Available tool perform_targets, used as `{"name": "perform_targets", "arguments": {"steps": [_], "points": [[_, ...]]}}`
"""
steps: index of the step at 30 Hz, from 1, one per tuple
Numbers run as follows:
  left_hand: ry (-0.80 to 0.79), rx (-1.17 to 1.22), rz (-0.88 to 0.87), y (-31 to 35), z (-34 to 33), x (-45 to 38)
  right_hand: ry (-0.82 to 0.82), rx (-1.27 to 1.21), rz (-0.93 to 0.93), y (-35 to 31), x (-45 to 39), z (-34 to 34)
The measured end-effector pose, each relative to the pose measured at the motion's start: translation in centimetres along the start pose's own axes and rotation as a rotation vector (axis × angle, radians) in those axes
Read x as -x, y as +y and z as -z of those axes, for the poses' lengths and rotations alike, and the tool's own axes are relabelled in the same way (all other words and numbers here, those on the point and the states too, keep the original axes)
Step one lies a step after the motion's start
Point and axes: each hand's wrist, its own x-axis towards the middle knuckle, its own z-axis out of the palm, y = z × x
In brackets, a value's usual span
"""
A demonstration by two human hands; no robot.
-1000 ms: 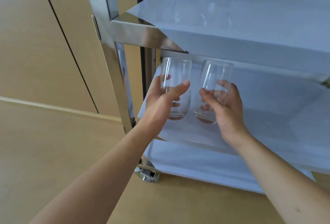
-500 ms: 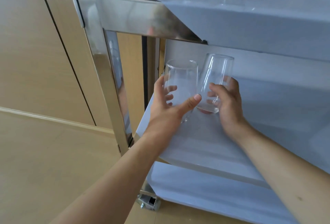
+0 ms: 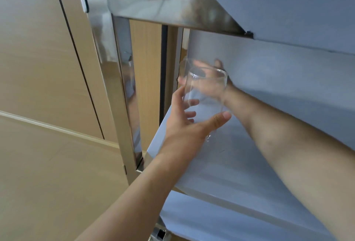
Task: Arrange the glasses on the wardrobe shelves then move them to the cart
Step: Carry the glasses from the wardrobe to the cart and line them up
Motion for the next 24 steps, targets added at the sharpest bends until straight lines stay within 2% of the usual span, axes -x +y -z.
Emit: {"name": "perform_targets", "arguments": {"steps": [1, 2, 6, 10, 17, 21, 24], "points": [[0.005, 0.002, -0.008, -0.1, 0.0, 0.0, -0.058, 0.005, -0.003, -0.3, -0.9, -0.9], [0.005, 0.0, -0.014, -0.1, 0.0, 0.0, -0.047, 0.001, 0.012, 0.0, -1.5, -1.8], [-0.005, -0.011, -0.015, -0.2, 0.2, -0.1, 0.139, -0.012, 0.126, 2.0, -1.3, -3.4], [0.01, -0.008, -0.023, -0.3, 0.1, -0.4, 0.197, -0.187, 0.064, 1.6, -1.6, -3.5], [0.016, -0.014, -0.02, -0.3, 0.0, -0.4, 0.299, -0.346, -0.193, 2.5, -0.8, -0.5], [0.018, -0.021, -0.015, -0.2, -0.1, -0.2, 0.307, -0.555, -0.185, 3.1, -0.1, 0.8], [0.04, -0.02, -0.014, -0.2, -0.1, -0.3, 0.31, -0.571, -0.15, 3.7, 0.2, 1.2]]}}
